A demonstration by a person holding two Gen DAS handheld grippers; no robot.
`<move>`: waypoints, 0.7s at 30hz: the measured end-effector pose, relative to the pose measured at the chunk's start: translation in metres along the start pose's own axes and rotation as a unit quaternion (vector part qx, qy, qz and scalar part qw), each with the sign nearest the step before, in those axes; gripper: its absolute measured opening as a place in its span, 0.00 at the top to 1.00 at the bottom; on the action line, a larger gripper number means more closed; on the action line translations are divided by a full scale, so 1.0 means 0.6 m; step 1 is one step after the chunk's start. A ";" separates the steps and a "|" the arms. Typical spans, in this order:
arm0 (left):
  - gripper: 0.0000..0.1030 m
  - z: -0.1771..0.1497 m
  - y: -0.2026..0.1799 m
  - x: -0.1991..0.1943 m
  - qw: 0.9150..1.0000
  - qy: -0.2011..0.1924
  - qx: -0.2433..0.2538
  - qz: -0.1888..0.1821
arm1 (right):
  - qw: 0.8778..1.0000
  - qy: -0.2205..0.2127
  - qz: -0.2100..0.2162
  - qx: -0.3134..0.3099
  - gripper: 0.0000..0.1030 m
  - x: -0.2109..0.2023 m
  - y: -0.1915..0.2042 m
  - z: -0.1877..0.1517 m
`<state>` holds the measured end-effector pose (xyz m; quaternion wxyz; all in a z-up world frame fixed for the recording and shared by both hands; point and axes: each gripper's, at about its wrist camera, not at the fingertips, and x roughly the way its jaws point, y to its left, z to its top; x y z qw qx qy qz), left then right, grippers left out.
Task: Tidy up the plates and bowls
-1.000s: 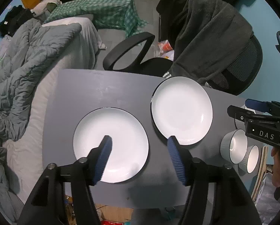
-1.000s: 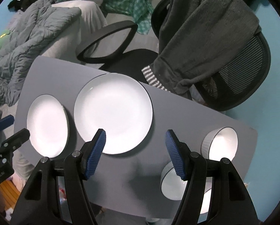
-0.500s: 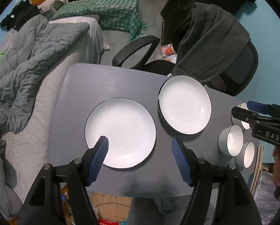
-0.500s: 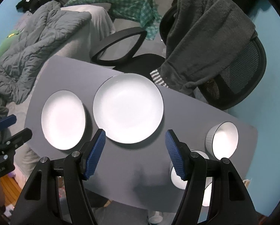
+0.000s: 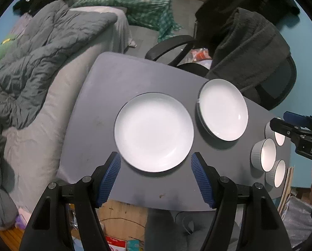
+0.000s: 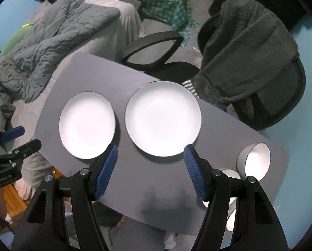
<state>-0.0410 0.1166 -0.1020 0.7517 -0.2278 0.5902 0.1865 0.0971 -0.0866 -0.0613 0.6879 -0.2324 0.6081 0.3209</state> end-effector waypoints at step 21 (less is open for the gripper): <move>0.31 -0.018 0.089 0.067 0.996 0.030 -0.080 0.000 | 0.996 0.042 0.058 -0.055 0.36 0.083 0.081 0.049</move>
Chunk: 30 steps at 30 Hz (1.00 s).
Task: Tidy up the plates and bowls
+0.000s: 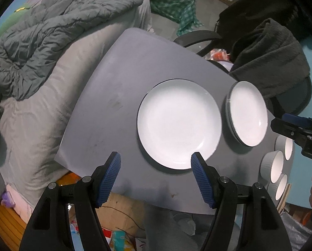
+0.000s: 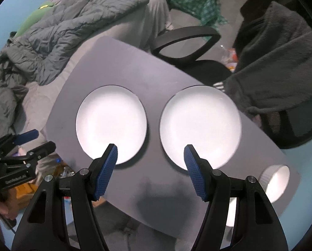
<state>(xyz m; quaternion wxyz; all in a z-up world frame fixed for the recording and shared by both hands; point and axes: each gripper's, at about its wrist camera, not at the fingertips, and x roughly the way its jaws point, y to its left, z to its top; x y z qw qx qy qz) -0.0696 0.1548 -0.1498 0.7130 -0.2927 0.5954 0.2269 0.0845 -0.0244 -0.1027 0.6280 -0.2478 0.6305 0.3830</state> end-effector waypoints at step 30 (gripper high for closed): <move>0.31 0.023 0.078 0.168 0.994 0.029 -0.104 -0.022 | 0.995 0.042 0.036 -0.079 0.36 0.224 0.022 0.100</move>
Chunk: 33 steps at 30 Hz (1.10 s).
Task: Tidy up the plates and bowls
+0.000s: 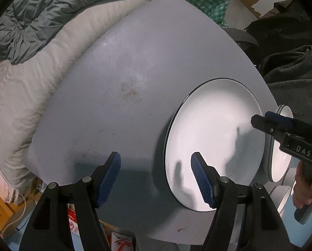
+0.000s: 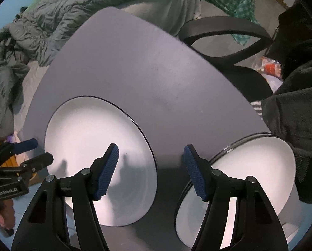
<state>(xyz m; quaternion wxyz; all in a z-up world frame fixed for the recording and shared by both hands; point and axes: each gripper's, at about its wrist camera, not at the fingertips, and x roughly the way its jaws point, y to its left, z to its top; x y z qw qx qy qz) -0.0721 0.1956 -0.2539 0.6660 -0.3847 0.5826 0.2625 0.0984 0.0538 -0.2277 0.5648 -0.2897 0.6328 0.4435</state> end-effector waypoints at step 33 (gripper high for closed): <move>0.76 0.007 -0.014 0.028 0.997 0.009 0.076 0.007 | 0.994 0.022 0.072 0.076 0.86 0.032 0.005 -0.076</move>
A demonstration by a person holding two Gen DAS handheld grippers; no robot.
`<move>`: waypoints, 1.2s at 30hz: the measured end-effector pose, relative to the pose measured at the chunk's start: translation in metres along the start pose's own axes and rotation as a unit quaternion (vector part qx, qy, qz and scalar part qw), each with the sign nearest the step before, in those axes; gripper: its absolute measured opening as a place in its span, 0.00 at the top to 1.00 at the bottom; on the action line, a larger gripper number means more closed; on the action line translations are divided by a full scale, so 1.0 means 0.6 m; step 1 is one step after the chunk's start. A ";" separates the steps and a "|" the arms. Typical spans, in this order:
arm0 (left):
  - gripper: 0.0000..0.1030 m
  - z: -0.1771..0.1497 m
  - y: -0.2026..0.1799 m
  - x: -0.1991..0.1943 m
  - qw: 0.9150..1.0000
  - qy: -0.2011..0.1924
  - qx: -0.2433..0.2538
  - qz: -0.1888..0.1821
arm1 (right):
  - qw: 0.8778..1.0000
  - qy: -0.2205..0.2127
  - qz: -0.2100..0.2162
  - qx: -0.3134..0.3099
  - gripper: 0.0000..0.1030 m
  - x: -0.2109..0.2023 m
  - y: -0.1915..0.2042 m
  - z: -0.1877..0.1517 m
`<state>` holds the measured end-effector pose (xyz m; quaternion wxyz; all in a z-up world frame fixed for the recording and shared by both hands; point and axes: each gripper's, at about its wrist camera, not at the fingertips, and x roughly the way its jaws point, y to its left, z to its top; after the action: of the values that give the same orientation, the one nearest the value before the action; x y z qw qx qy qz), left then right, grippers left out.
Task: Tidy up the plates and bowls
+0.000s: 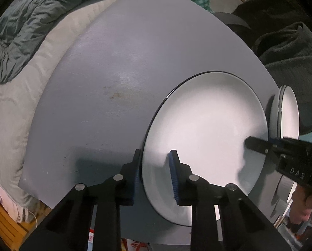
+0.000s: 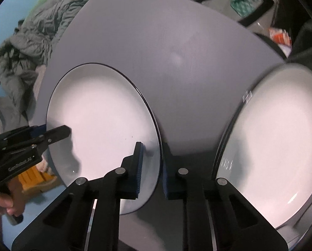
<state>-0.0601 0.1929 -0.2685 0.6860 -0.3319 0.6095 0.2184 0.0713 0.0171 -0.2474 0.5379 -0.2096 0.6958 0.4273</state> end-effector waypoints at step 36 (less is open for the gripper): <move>0.76 -0.130 -0.143 0.030 0.988 0.068 0.135 -0.041 | 0.985 -0.004 0.036 0.171 0.89 -0.012 -0.101 -0.197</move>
<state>-0.0505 0.0763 -0.2730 0.6894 -0.2754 0.6648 0.0830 0.0519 -0.1143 -0.2567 0.5531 -0.0876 0.7632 0.3223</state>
